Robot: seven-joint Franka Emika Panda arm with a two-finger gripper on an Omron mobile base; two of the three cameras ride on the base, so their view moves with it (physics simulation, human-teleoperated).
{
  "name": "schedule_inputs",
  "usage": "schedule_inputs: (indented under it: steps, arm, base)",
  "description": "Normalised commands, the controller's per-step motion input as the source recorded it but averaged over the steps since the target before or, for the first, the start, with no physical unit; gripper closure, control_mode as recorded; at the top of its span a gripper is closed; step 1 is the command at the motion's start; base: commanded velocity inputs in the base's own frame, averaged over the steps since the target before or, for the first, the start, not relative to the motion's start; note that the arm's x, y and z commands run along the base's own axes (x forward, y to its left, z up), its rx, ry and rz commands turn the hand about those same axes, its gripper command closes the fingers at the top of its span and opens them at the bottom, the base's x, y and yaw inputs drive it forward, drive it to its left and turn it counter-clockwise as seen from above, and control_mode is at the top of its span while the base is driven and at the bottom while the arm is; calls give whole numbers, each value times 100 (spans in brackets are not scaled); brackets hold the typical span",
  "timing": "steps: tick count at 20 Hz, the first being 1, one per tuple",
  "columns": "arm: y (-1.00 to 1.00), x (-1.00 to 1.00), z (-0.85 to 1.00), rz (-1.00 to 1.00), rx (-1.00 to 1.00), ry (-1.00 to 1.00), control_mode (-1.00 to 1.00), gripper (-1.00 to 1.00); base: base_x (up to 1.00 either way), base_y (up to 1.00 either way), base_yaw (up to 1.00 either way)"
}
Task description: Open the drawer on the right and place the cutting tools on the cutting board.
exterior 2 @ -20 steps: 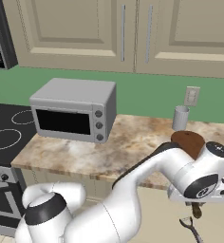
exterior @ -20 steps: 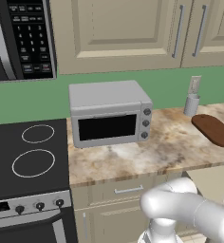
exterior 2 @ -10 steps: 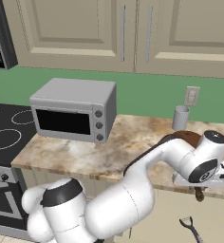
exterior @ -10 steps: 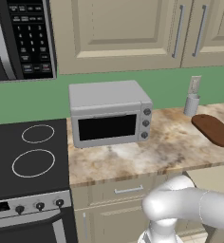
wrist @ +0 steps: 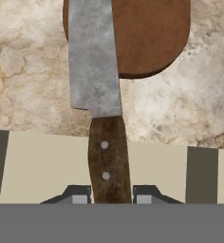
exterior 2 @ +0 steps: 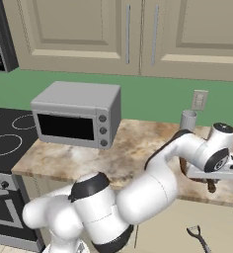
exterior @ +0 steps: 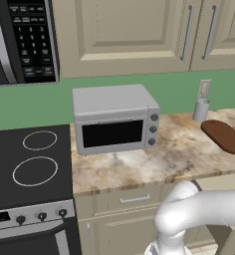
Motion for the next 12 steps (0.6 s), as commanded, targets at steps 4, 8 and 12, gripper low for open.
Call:
schedule_inputs:
  steps: [4,8,12]
  arm:
    - [0,62,-5,0,0,-2,-100,100]
    - [10,18,-1,0,2,-2,-100,100]
    - [6,6,-5,0,0,0,-100,100]
  base:
    - [0,0,0]
    - [0,0,0]
    - [0,0,0]
